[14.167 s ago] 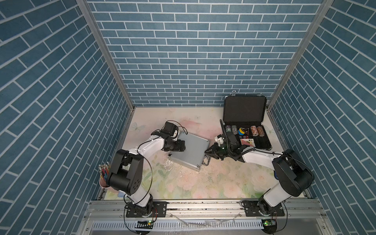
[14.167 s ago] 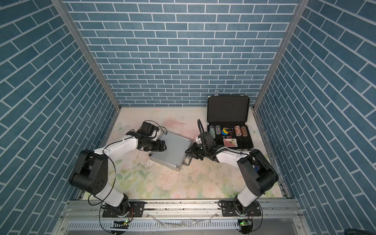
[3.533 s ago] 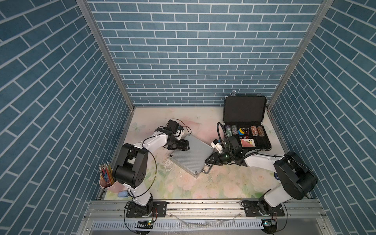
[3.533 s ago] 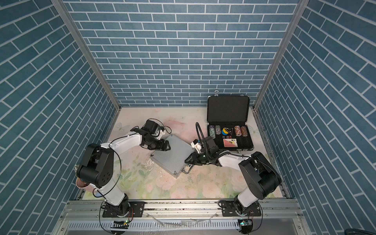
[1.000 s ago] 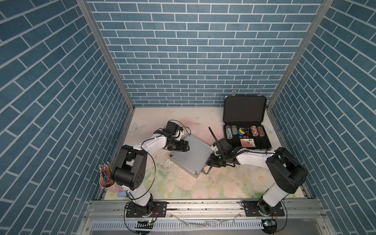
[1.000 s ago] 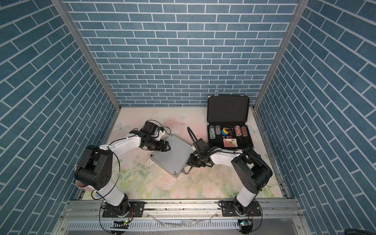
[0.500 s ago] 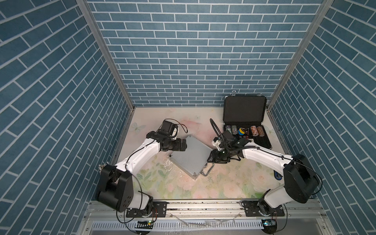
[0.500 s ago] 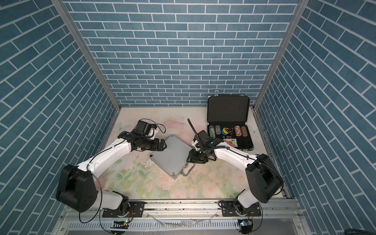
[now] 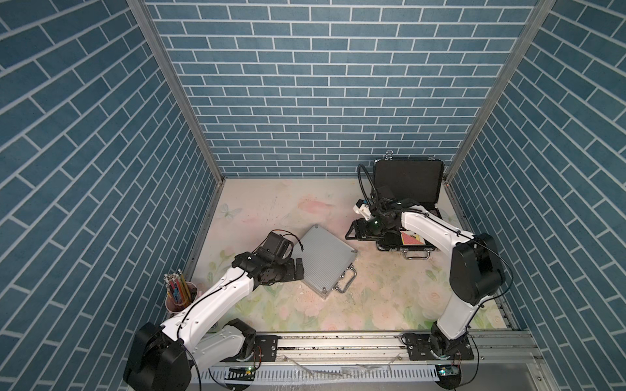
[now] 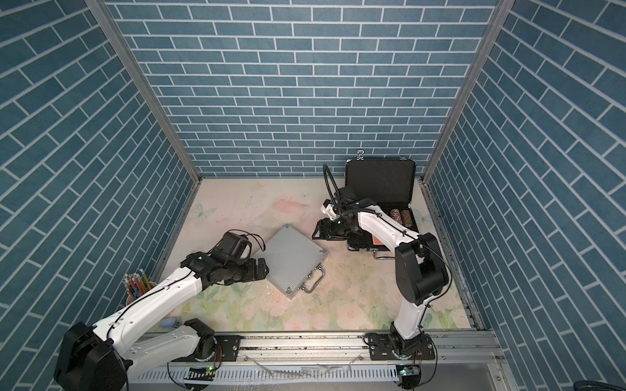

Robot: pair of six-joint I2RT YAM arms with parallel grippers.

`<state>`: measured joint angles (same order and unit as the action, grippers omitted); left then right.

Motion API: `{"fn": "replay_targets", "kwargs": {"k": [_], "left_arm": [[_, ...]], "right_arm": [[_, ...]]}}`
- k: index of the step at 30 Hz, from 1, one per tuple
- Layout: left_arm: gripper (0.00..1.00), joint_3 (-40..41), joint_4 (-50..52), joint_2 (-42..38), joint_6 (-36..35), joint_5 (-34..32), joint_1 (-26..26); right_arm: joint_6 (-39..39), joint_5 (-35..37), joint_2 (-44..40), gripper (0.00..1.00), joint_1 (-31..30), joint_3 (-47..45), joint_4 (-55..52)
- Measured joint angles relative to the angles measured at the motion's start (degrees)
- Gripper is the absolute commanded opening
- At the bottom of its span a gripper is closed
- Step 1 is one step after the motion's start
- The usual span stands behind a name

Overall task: Close the poker set cases
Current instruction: Fasten the fastener on the poker set case, then move the poker set case to the center of the board.

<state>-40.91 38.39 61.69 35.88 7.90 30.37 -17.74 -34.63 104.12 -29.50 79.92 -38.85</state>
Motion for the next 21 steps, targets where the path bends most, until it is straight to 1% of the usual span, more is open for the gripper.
{"fn": "replay_targets", "kwargs": {"k": [4,8,11,16,21], "left_arm": [[1.0,1.05,-5.31,2.62,1.99,0.96,0.74],[1.0,1.4,-11.13,8.37,3.17,2.27,1.77],[1.0,1.07,-14.78,12.76,3.56,2.75,2.19],[1.0,-2.03,-15.15,16.7,4.22,2.62,2.01],[1.0,-8.74,-14.91,23.65,2.47,1.64,1.46]], "right_arm": [[1.11,-1.73,3.69,0.69,0.0,0.68,0.04],[1.31,-3.72,5.09,0.69,-0.15,0.22,0.7],[1.03,-5.66,5.07,0.69,-0.48,-1.95,2.89],[-1.55,-5.84,2.21,0.68,-0.59,-8.57,9.4],[-5.92,-3.69,-0.63,0.68,-1.25,-12.87,15.69]]}}
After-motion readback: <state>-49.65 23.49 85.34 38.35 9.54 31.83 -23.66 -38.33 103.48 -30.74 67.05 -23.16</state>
